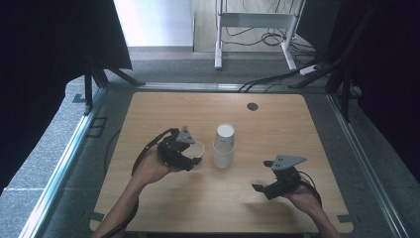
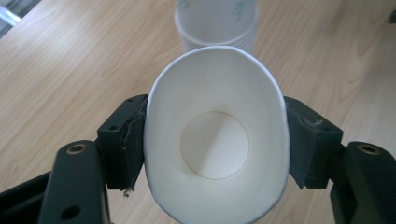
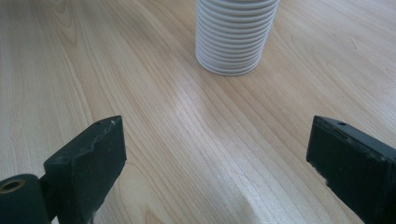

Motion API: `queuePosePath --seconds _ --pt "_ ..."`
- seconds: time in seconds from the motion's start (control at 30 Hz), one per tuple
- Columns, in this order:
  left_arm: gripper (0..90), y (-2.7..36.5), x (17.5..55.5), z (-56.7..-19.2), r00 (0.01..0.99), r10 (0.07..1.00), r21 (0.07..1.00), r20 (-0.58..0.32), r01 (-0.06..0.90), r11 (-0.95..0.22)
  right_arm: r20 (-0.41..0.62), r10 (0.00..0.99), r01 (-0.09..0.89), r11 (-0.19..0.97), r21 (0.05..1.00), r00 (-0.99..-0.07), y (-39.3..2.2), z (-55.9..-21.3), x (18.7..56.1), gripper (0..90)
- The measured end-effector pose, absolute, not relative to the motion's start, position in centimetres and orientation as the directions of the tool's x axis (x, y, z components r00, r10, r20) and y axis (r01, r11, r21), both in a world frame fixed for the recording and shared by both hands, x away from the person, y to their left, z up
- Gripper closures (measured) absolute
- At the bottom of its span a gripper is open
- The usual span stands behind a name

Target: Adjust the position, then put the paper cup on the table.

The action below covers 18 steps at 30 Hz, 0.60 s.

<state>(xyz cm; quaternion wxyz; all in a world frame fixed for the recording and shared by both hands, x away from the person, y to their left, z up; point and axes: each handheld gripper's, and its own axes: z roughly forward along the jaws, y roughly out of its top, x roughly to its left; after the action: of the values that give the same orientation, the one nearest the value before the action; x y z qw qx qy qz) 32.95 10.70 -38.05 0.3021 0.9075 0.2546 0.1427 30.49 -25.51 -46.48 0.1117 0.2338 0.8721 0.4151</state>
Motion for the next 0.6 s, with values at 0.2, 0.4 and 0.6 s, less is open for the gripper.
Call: queuePosePath --seconds 0.2,0.4,0.6 --pt "30.2 11.7 33.6 -38.4 0.801 0.588 0.612 0.108 0.413 -0.674 0.0 0.507 0.321 0.546 0.774 -0.862 -25.6 -46.6 30.5 5.3" --pt "30.2 12.4 34.1 -38.7 0.777 0.618 0.601 0.12 0.438 -0.668 0.006 0.513 0.329 0.541 0.774 -0.858 -25.7 -46.7 30.6 5.5" --pt "30.2 13.1 34.6 -39.2 0.752 0.648 0.595 0.123 0.467 -0.654 0.013 0.519 0.34 0.541 0.77 -0.855 -25.8 -47.0 30.6 5.6"
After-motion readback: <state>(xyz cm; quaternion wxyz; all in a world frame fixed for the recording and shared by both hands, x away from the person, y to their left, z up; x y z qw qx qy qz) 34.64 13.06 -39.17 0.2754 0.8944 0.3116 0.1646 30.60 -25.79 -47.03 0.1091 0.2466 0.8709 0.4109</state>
